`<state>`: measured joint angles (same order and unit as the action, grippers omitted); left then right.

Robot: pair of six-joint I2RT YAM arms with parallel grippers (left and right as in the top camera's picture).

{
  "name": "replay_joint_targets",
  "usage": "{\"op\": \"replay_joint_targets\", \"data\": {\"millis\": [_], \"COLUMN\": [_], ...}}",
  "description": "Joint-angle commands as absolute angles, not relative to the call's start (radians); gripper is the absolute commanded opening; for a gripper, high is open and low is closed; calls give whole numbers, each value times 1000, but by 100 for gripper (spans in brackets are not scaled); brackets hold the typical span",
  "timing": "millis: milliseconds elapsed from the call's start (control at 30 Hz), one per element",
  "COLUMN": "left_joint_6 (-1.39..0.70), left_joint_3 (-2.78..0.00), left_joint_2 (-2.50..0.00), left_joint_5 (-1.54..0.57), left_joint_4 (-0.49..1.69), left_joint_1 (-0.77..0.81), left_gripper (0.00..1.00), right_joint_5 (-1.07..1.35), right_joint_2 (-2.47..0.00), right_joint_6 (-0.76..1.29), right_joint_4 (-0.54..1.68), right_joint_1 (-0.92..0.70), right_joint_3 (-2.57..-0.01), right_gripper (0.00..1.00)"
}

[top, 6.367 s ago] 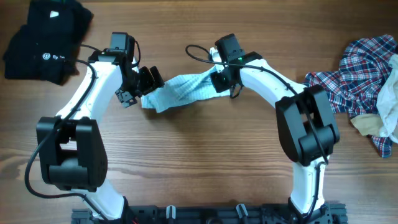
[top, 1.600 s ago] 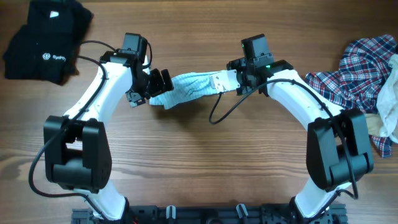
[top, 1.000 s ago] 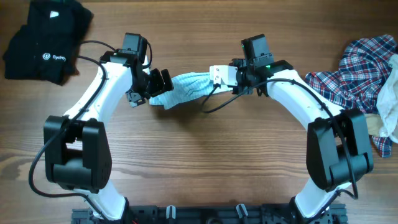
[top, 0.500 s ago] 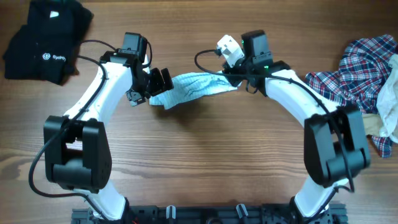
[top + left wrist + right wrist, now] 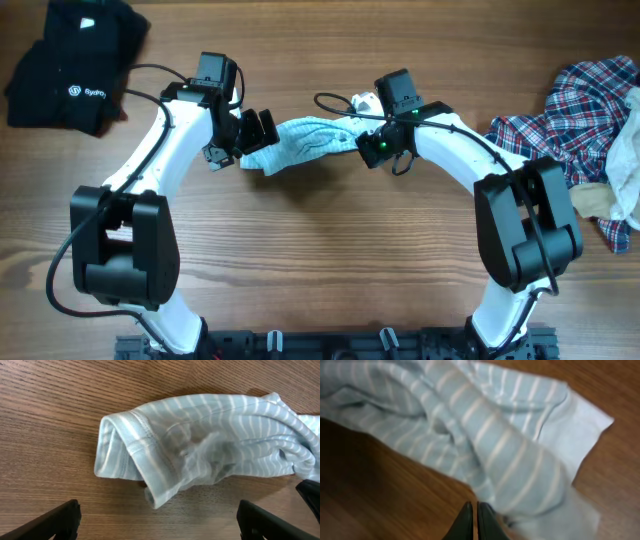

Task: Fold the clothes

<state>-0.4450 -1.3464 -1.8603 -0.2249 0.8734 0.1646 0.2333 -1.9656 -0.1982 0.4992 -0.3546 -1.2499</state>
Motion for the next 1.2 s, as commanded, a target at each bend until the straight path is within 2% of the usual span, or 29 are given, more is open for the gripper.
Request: {"op": "replay_joint_targets", "data": {"millis": [0,167,667,1067,1167], "left_joint_6": [-422,-422,-422,-422,-422], "left_joint_3": [-1349,-1349,-1349,-1349,-1349], "left_joint_2": [-1833,-1833,-1833,-1833,-1833], "left_joint_5": [-212,-212,-212,-212,-212], "left_joint_4": [871,871,864,872,871], "left_joint_1": [165,165,165,165,165], "left_gripper": [100,100,100,100,100], "right_joint_5": [231,245,314,46,83], "right_joint_2": [-1949,-1923,-2026,-2124,-2140], "right_joint_6": [-176,-172,-154,-158,-160], "right_joint_4": [416,296,270,156,131], "right_joint_1": [-357,-357,-442,-446,-444], "right_joint_3": [-1257,-1295,-1267,-1267,-1267], "right_gripper": [4,4,4,4,4]}}
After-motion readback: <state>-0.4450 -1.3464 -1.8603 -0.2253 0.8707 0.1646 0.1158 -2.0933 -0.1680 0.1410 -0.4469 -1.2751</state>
